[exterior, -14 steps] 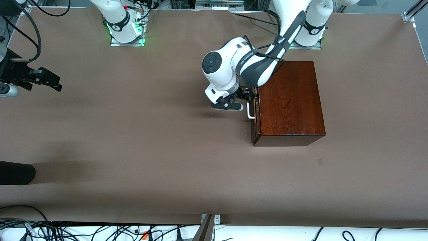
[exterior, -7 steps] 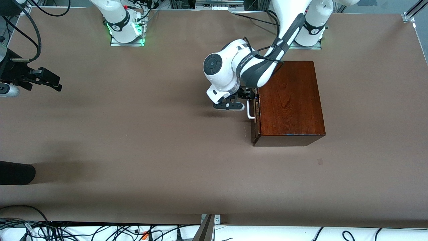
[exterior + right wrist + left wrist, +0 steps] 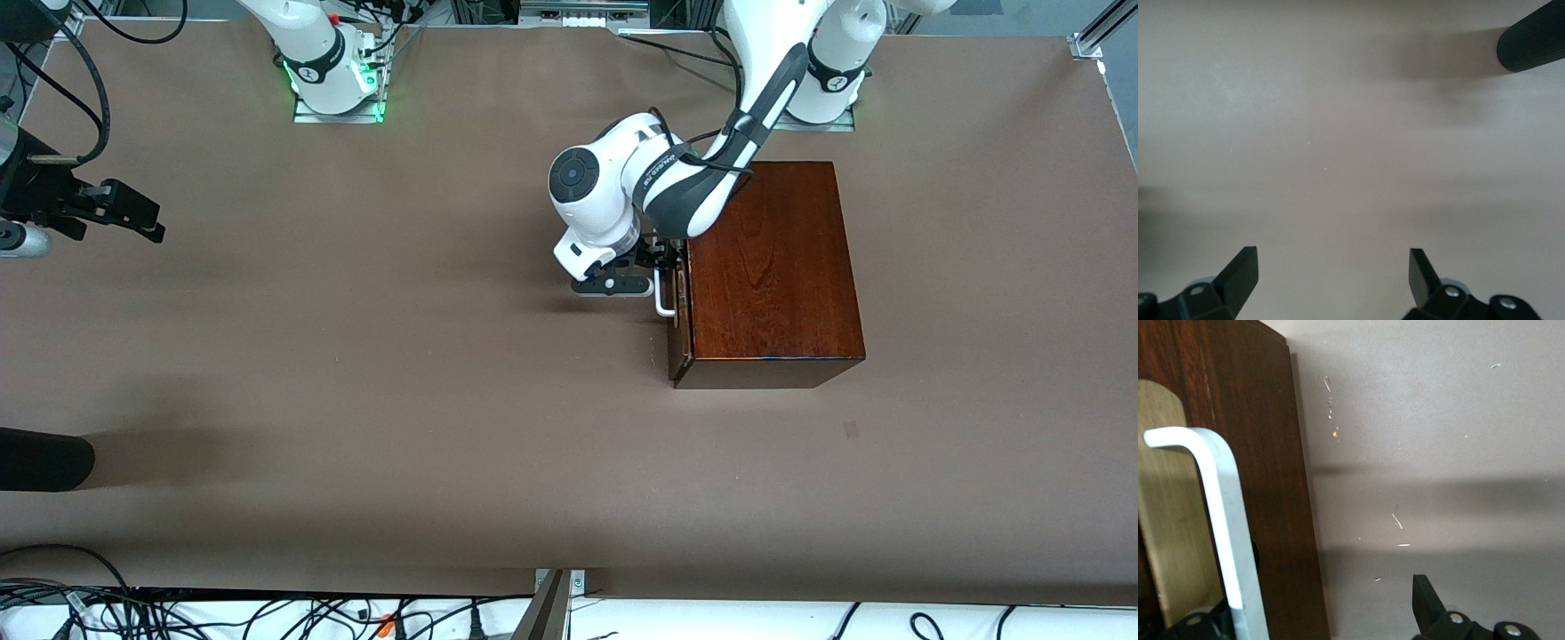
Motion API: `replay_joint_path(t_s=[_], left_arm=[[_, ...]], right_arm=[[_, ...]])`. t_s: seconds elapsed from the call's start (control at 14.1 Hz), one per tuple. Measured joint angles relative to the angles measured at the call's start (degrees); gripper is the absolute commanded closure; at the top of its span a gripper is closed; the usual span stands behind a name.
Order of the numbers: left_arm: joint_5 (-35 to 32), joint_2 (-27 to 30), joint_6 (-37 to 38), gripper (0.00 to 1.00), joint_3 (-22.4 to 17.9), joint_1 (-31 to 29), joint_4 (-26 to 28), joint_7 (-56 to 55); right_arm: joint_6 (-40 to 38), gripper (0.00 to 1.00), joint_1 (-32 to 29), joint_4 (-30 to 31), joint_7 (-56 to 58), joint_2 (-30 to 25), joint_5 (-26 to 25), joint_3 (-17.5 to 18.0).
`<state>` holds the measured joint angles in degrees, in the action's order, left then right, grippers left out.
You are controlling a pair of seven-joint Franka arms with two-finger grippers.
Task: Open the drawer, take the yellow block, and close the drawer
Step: 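Pull the drawer handle outward with the left gripper, opening the drawer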
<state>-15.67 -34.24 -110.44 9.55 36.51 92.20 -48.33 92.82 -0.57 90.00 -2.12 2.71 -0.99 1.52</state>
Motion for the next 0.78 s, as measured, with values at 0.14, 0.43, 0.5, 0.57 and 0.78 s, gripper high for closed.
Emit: replay_joint_path(t_s=[0.14,0.43,0.5,0.57,0.78], left_arm=[[0.0,0.03,-0.82,0.0,0.02,0.0,0.04,-0.58],[0.23,0.04,-4.14,0.0,0.2,0.14,0.15,-1.94],[0.35,0.05,-4.51,0.0,0.21,0.19,0.15,-2.23],[0.42,0.05,-4.71,0.0,0.2,0.19,0.15,-2.4],[2.18,0.0,-6.1,0.0,0.21,0.25,-0.31,-2.74]], right_arm=[[0.0,0.0,0.0,0.0,0.0,0.01,0.0,0.0],[0.0,0.0,0.0,0.0,0.0,0.02,0.0,0.0],[0.0,0.0,0.0,0.0,0.0,0.02,0.0,0.0],[0.0,0.0,0.0,0.0,0.0,0.02,0.0,0.0],[0.0,0.0,0.0,0.0,0.0,0.03,0.0,0.0]])
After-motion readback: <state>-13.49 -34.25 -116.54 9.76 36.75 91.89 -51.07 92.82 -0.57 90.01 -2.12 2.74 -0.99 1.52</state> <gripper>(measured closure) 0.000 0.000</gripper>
